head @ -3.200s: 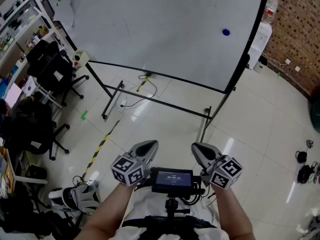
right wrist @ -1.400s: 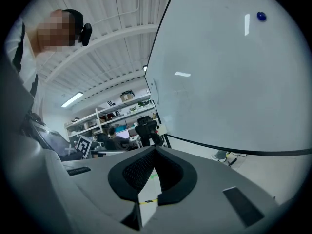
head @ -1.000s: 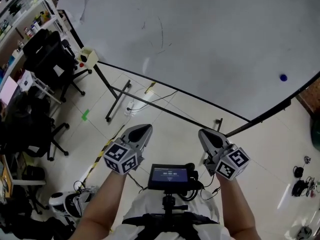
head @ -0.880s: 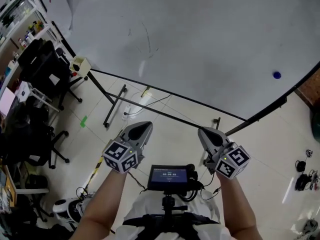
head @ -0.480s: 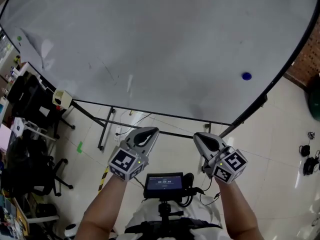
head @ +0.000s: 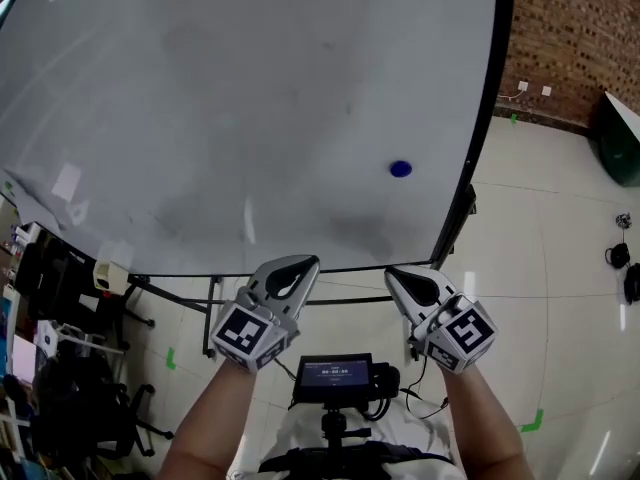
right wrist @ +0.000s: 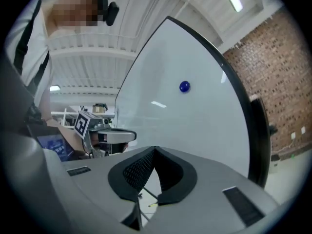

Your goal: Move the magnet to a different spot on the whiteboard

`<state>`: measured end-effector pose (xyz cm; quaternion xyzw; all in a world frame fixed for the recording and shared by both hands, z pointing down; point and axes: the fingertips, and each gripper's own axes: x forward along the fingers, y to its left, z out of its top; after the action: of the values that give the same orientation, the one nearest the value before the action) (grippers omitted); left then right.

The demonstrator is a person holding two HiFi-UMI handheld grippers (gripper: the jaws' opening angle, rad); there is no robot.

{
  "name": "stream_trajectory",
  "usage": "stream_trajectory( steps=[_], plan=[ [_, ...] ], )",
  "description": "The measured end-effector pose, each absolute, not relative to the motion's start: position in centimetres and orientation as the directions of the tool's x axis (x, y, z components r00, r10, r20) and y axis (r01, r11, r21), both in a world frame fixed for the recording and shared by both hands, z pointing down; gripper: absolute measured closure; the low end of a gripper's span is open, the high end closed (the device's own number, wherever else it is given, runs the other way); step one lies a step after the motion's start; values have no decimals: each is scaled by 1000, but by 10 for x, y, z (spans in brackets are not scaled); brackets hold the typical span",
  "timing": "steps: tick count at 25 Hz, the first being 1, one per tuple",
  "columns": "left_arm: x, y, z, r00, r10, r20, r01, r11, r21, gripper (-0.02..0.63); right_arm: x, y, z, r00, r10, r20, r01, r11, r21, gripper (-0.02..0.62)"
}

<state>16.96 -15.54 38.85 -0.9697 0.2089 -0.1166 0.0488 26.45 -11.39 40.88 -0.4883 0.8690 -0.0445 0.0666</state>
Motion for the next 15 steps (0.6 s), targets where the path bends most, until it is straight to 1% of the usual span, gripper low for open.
stream_trajectory(
  steps=[3,7,11,15],
  plan=[
    [189,-156,394,903,-378,205,-364,-926,-103,575,281,-116,391,-477,-878,-38,-878,476,45,569],
    [190,-161,423,909,-342,240,-335,-940,-67,575,286,-123,365,-440,-897,44,-853,432,293,569],
    [182,-163,455,913,-304,273,-312,-950,-13,575,288,-136,342,-374,-920,118,-767,378,518,568],
    [169,-170,467,929,-257,268,-282,-958,59,575,282,-159,322,-301,-943,145,-638,312,704,555]
  ],
)
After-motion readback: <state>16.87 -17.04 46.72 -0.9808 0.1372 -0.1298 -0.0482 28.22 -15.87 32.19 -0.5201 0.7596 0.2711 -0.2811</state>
